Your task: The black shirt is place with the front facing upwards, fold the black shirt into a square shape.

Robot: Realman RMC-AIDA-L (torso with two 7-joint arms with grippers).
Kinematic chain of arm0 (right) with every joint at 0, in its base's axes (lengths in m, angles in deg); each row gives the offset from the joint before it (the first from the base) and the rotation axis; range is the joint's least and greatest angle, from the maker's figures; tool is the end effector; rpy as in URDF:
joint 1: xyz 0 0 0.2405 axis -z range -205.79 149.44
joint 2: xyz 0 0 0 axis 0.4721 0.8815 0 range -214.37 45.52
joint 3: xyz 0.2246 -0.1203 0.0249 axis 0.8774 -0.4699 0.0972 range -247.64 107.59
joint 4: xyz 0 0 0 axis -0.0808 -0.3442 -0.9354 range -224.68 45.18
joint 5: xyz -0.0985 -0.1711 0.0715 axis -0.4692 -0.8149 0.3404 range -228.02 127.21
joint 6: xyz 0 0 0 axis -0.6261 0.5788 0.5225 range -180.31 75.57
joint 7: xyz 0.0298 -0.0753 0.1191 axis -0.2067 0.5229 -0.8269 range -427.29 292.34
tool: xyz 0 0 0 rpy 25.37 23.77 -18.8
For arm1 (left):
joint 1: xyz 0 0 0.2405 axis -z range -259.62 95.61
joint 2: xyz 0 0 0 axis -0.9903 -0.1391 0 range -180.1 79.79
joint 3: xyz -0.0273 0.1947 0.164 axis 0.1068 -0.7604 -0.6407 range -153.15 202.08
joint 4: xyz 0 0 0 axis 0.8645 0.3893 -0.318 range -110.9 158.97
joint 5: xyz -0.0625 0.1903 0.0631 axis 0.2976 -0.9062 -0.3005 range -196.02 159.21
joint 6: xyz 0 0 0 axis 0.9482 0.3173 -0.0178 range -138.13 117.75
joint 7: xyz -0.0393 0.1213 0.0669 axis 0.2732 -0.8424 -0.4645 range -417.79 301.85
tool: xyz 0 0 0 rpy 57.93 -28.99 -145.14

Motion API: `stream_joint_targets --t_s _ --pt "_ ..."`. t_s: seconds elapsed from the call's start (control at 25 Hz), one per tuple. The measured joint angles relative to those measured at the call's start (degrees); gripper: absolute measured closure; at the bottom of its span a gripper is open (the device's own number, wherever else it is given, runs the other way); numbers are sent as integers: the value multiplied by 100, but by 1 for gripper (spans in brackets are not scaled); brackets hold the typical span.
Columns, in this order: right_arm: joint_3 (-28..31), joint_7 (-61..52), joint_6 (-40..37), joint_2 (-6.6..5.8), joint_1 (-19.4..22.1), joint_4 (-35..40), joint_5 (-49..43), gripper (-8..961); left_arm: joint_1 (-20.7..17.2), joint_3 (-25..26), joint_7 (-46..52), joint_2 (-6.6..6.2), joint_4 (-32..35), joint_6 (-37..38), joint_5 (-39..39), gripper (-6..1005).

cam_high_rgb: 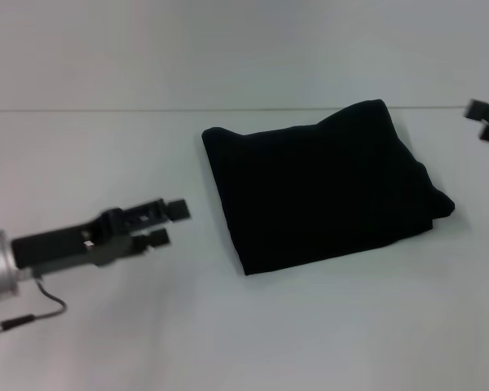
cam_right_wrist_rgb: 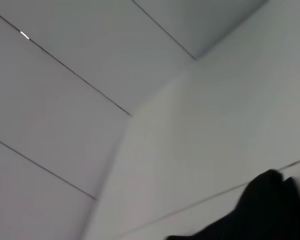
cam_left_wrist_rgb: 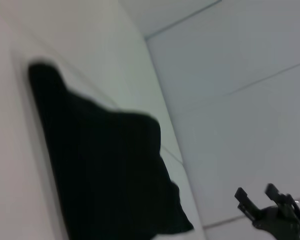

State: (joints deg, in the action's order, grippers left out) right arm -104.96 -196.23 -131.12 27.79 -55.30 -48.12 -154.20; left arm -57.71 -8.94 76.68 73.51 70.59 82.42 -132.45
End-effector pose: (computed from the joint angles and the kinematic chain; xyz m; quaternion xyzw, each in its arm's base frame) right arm 0.3003 0.3658 0.0962 -0.7064 0.5724 0.3667 0.1974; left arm -0.2719 0.3079 0.0118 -0.7057 -0.6269 -0.3289 0.0291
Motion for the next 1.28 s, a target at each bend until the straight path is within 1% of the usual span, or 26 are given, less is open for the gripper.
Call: stream_joint_targets --t_s 0.04,0.08,0.16,0.24,0.44,0.56,0.72,0.96,1.28 --pt "139 152 -167 -6 81 -144 118 227 8 -20 91 14 -110 -26 5 52" --pt "272 288 -329 -10 164 -295 202 211 61 -45 257 25 -371 -114 17 52" --pt "445 450 -474 -17 271 -457 231 180 162 -57 423 33 -726 -301 19 52" --pt "510 527 -506 -16 336 -507 236 148 293 -73 567 47 -1228 -652 19 52" --pt "562 597 -503 -5 341 -520 249 69 683 -115 579 67 -2215 -1536 48 53" --pt "582 607 -529 20 288 -525 251 68 883 -122 563 69 -2536 -1740 25 53" --pt "585 618 -536 37 244 -529 228 68 990 -122 615 69 -2723 -1970 45 53" --pt "588 617 -553 49 245 -589 251 68 994 -101 773 69 -2839 -2332 53 56" --pt "594 615 -513 47 244 -611 258 69 1053 -120 761 74 -2910 -2527 38 68"
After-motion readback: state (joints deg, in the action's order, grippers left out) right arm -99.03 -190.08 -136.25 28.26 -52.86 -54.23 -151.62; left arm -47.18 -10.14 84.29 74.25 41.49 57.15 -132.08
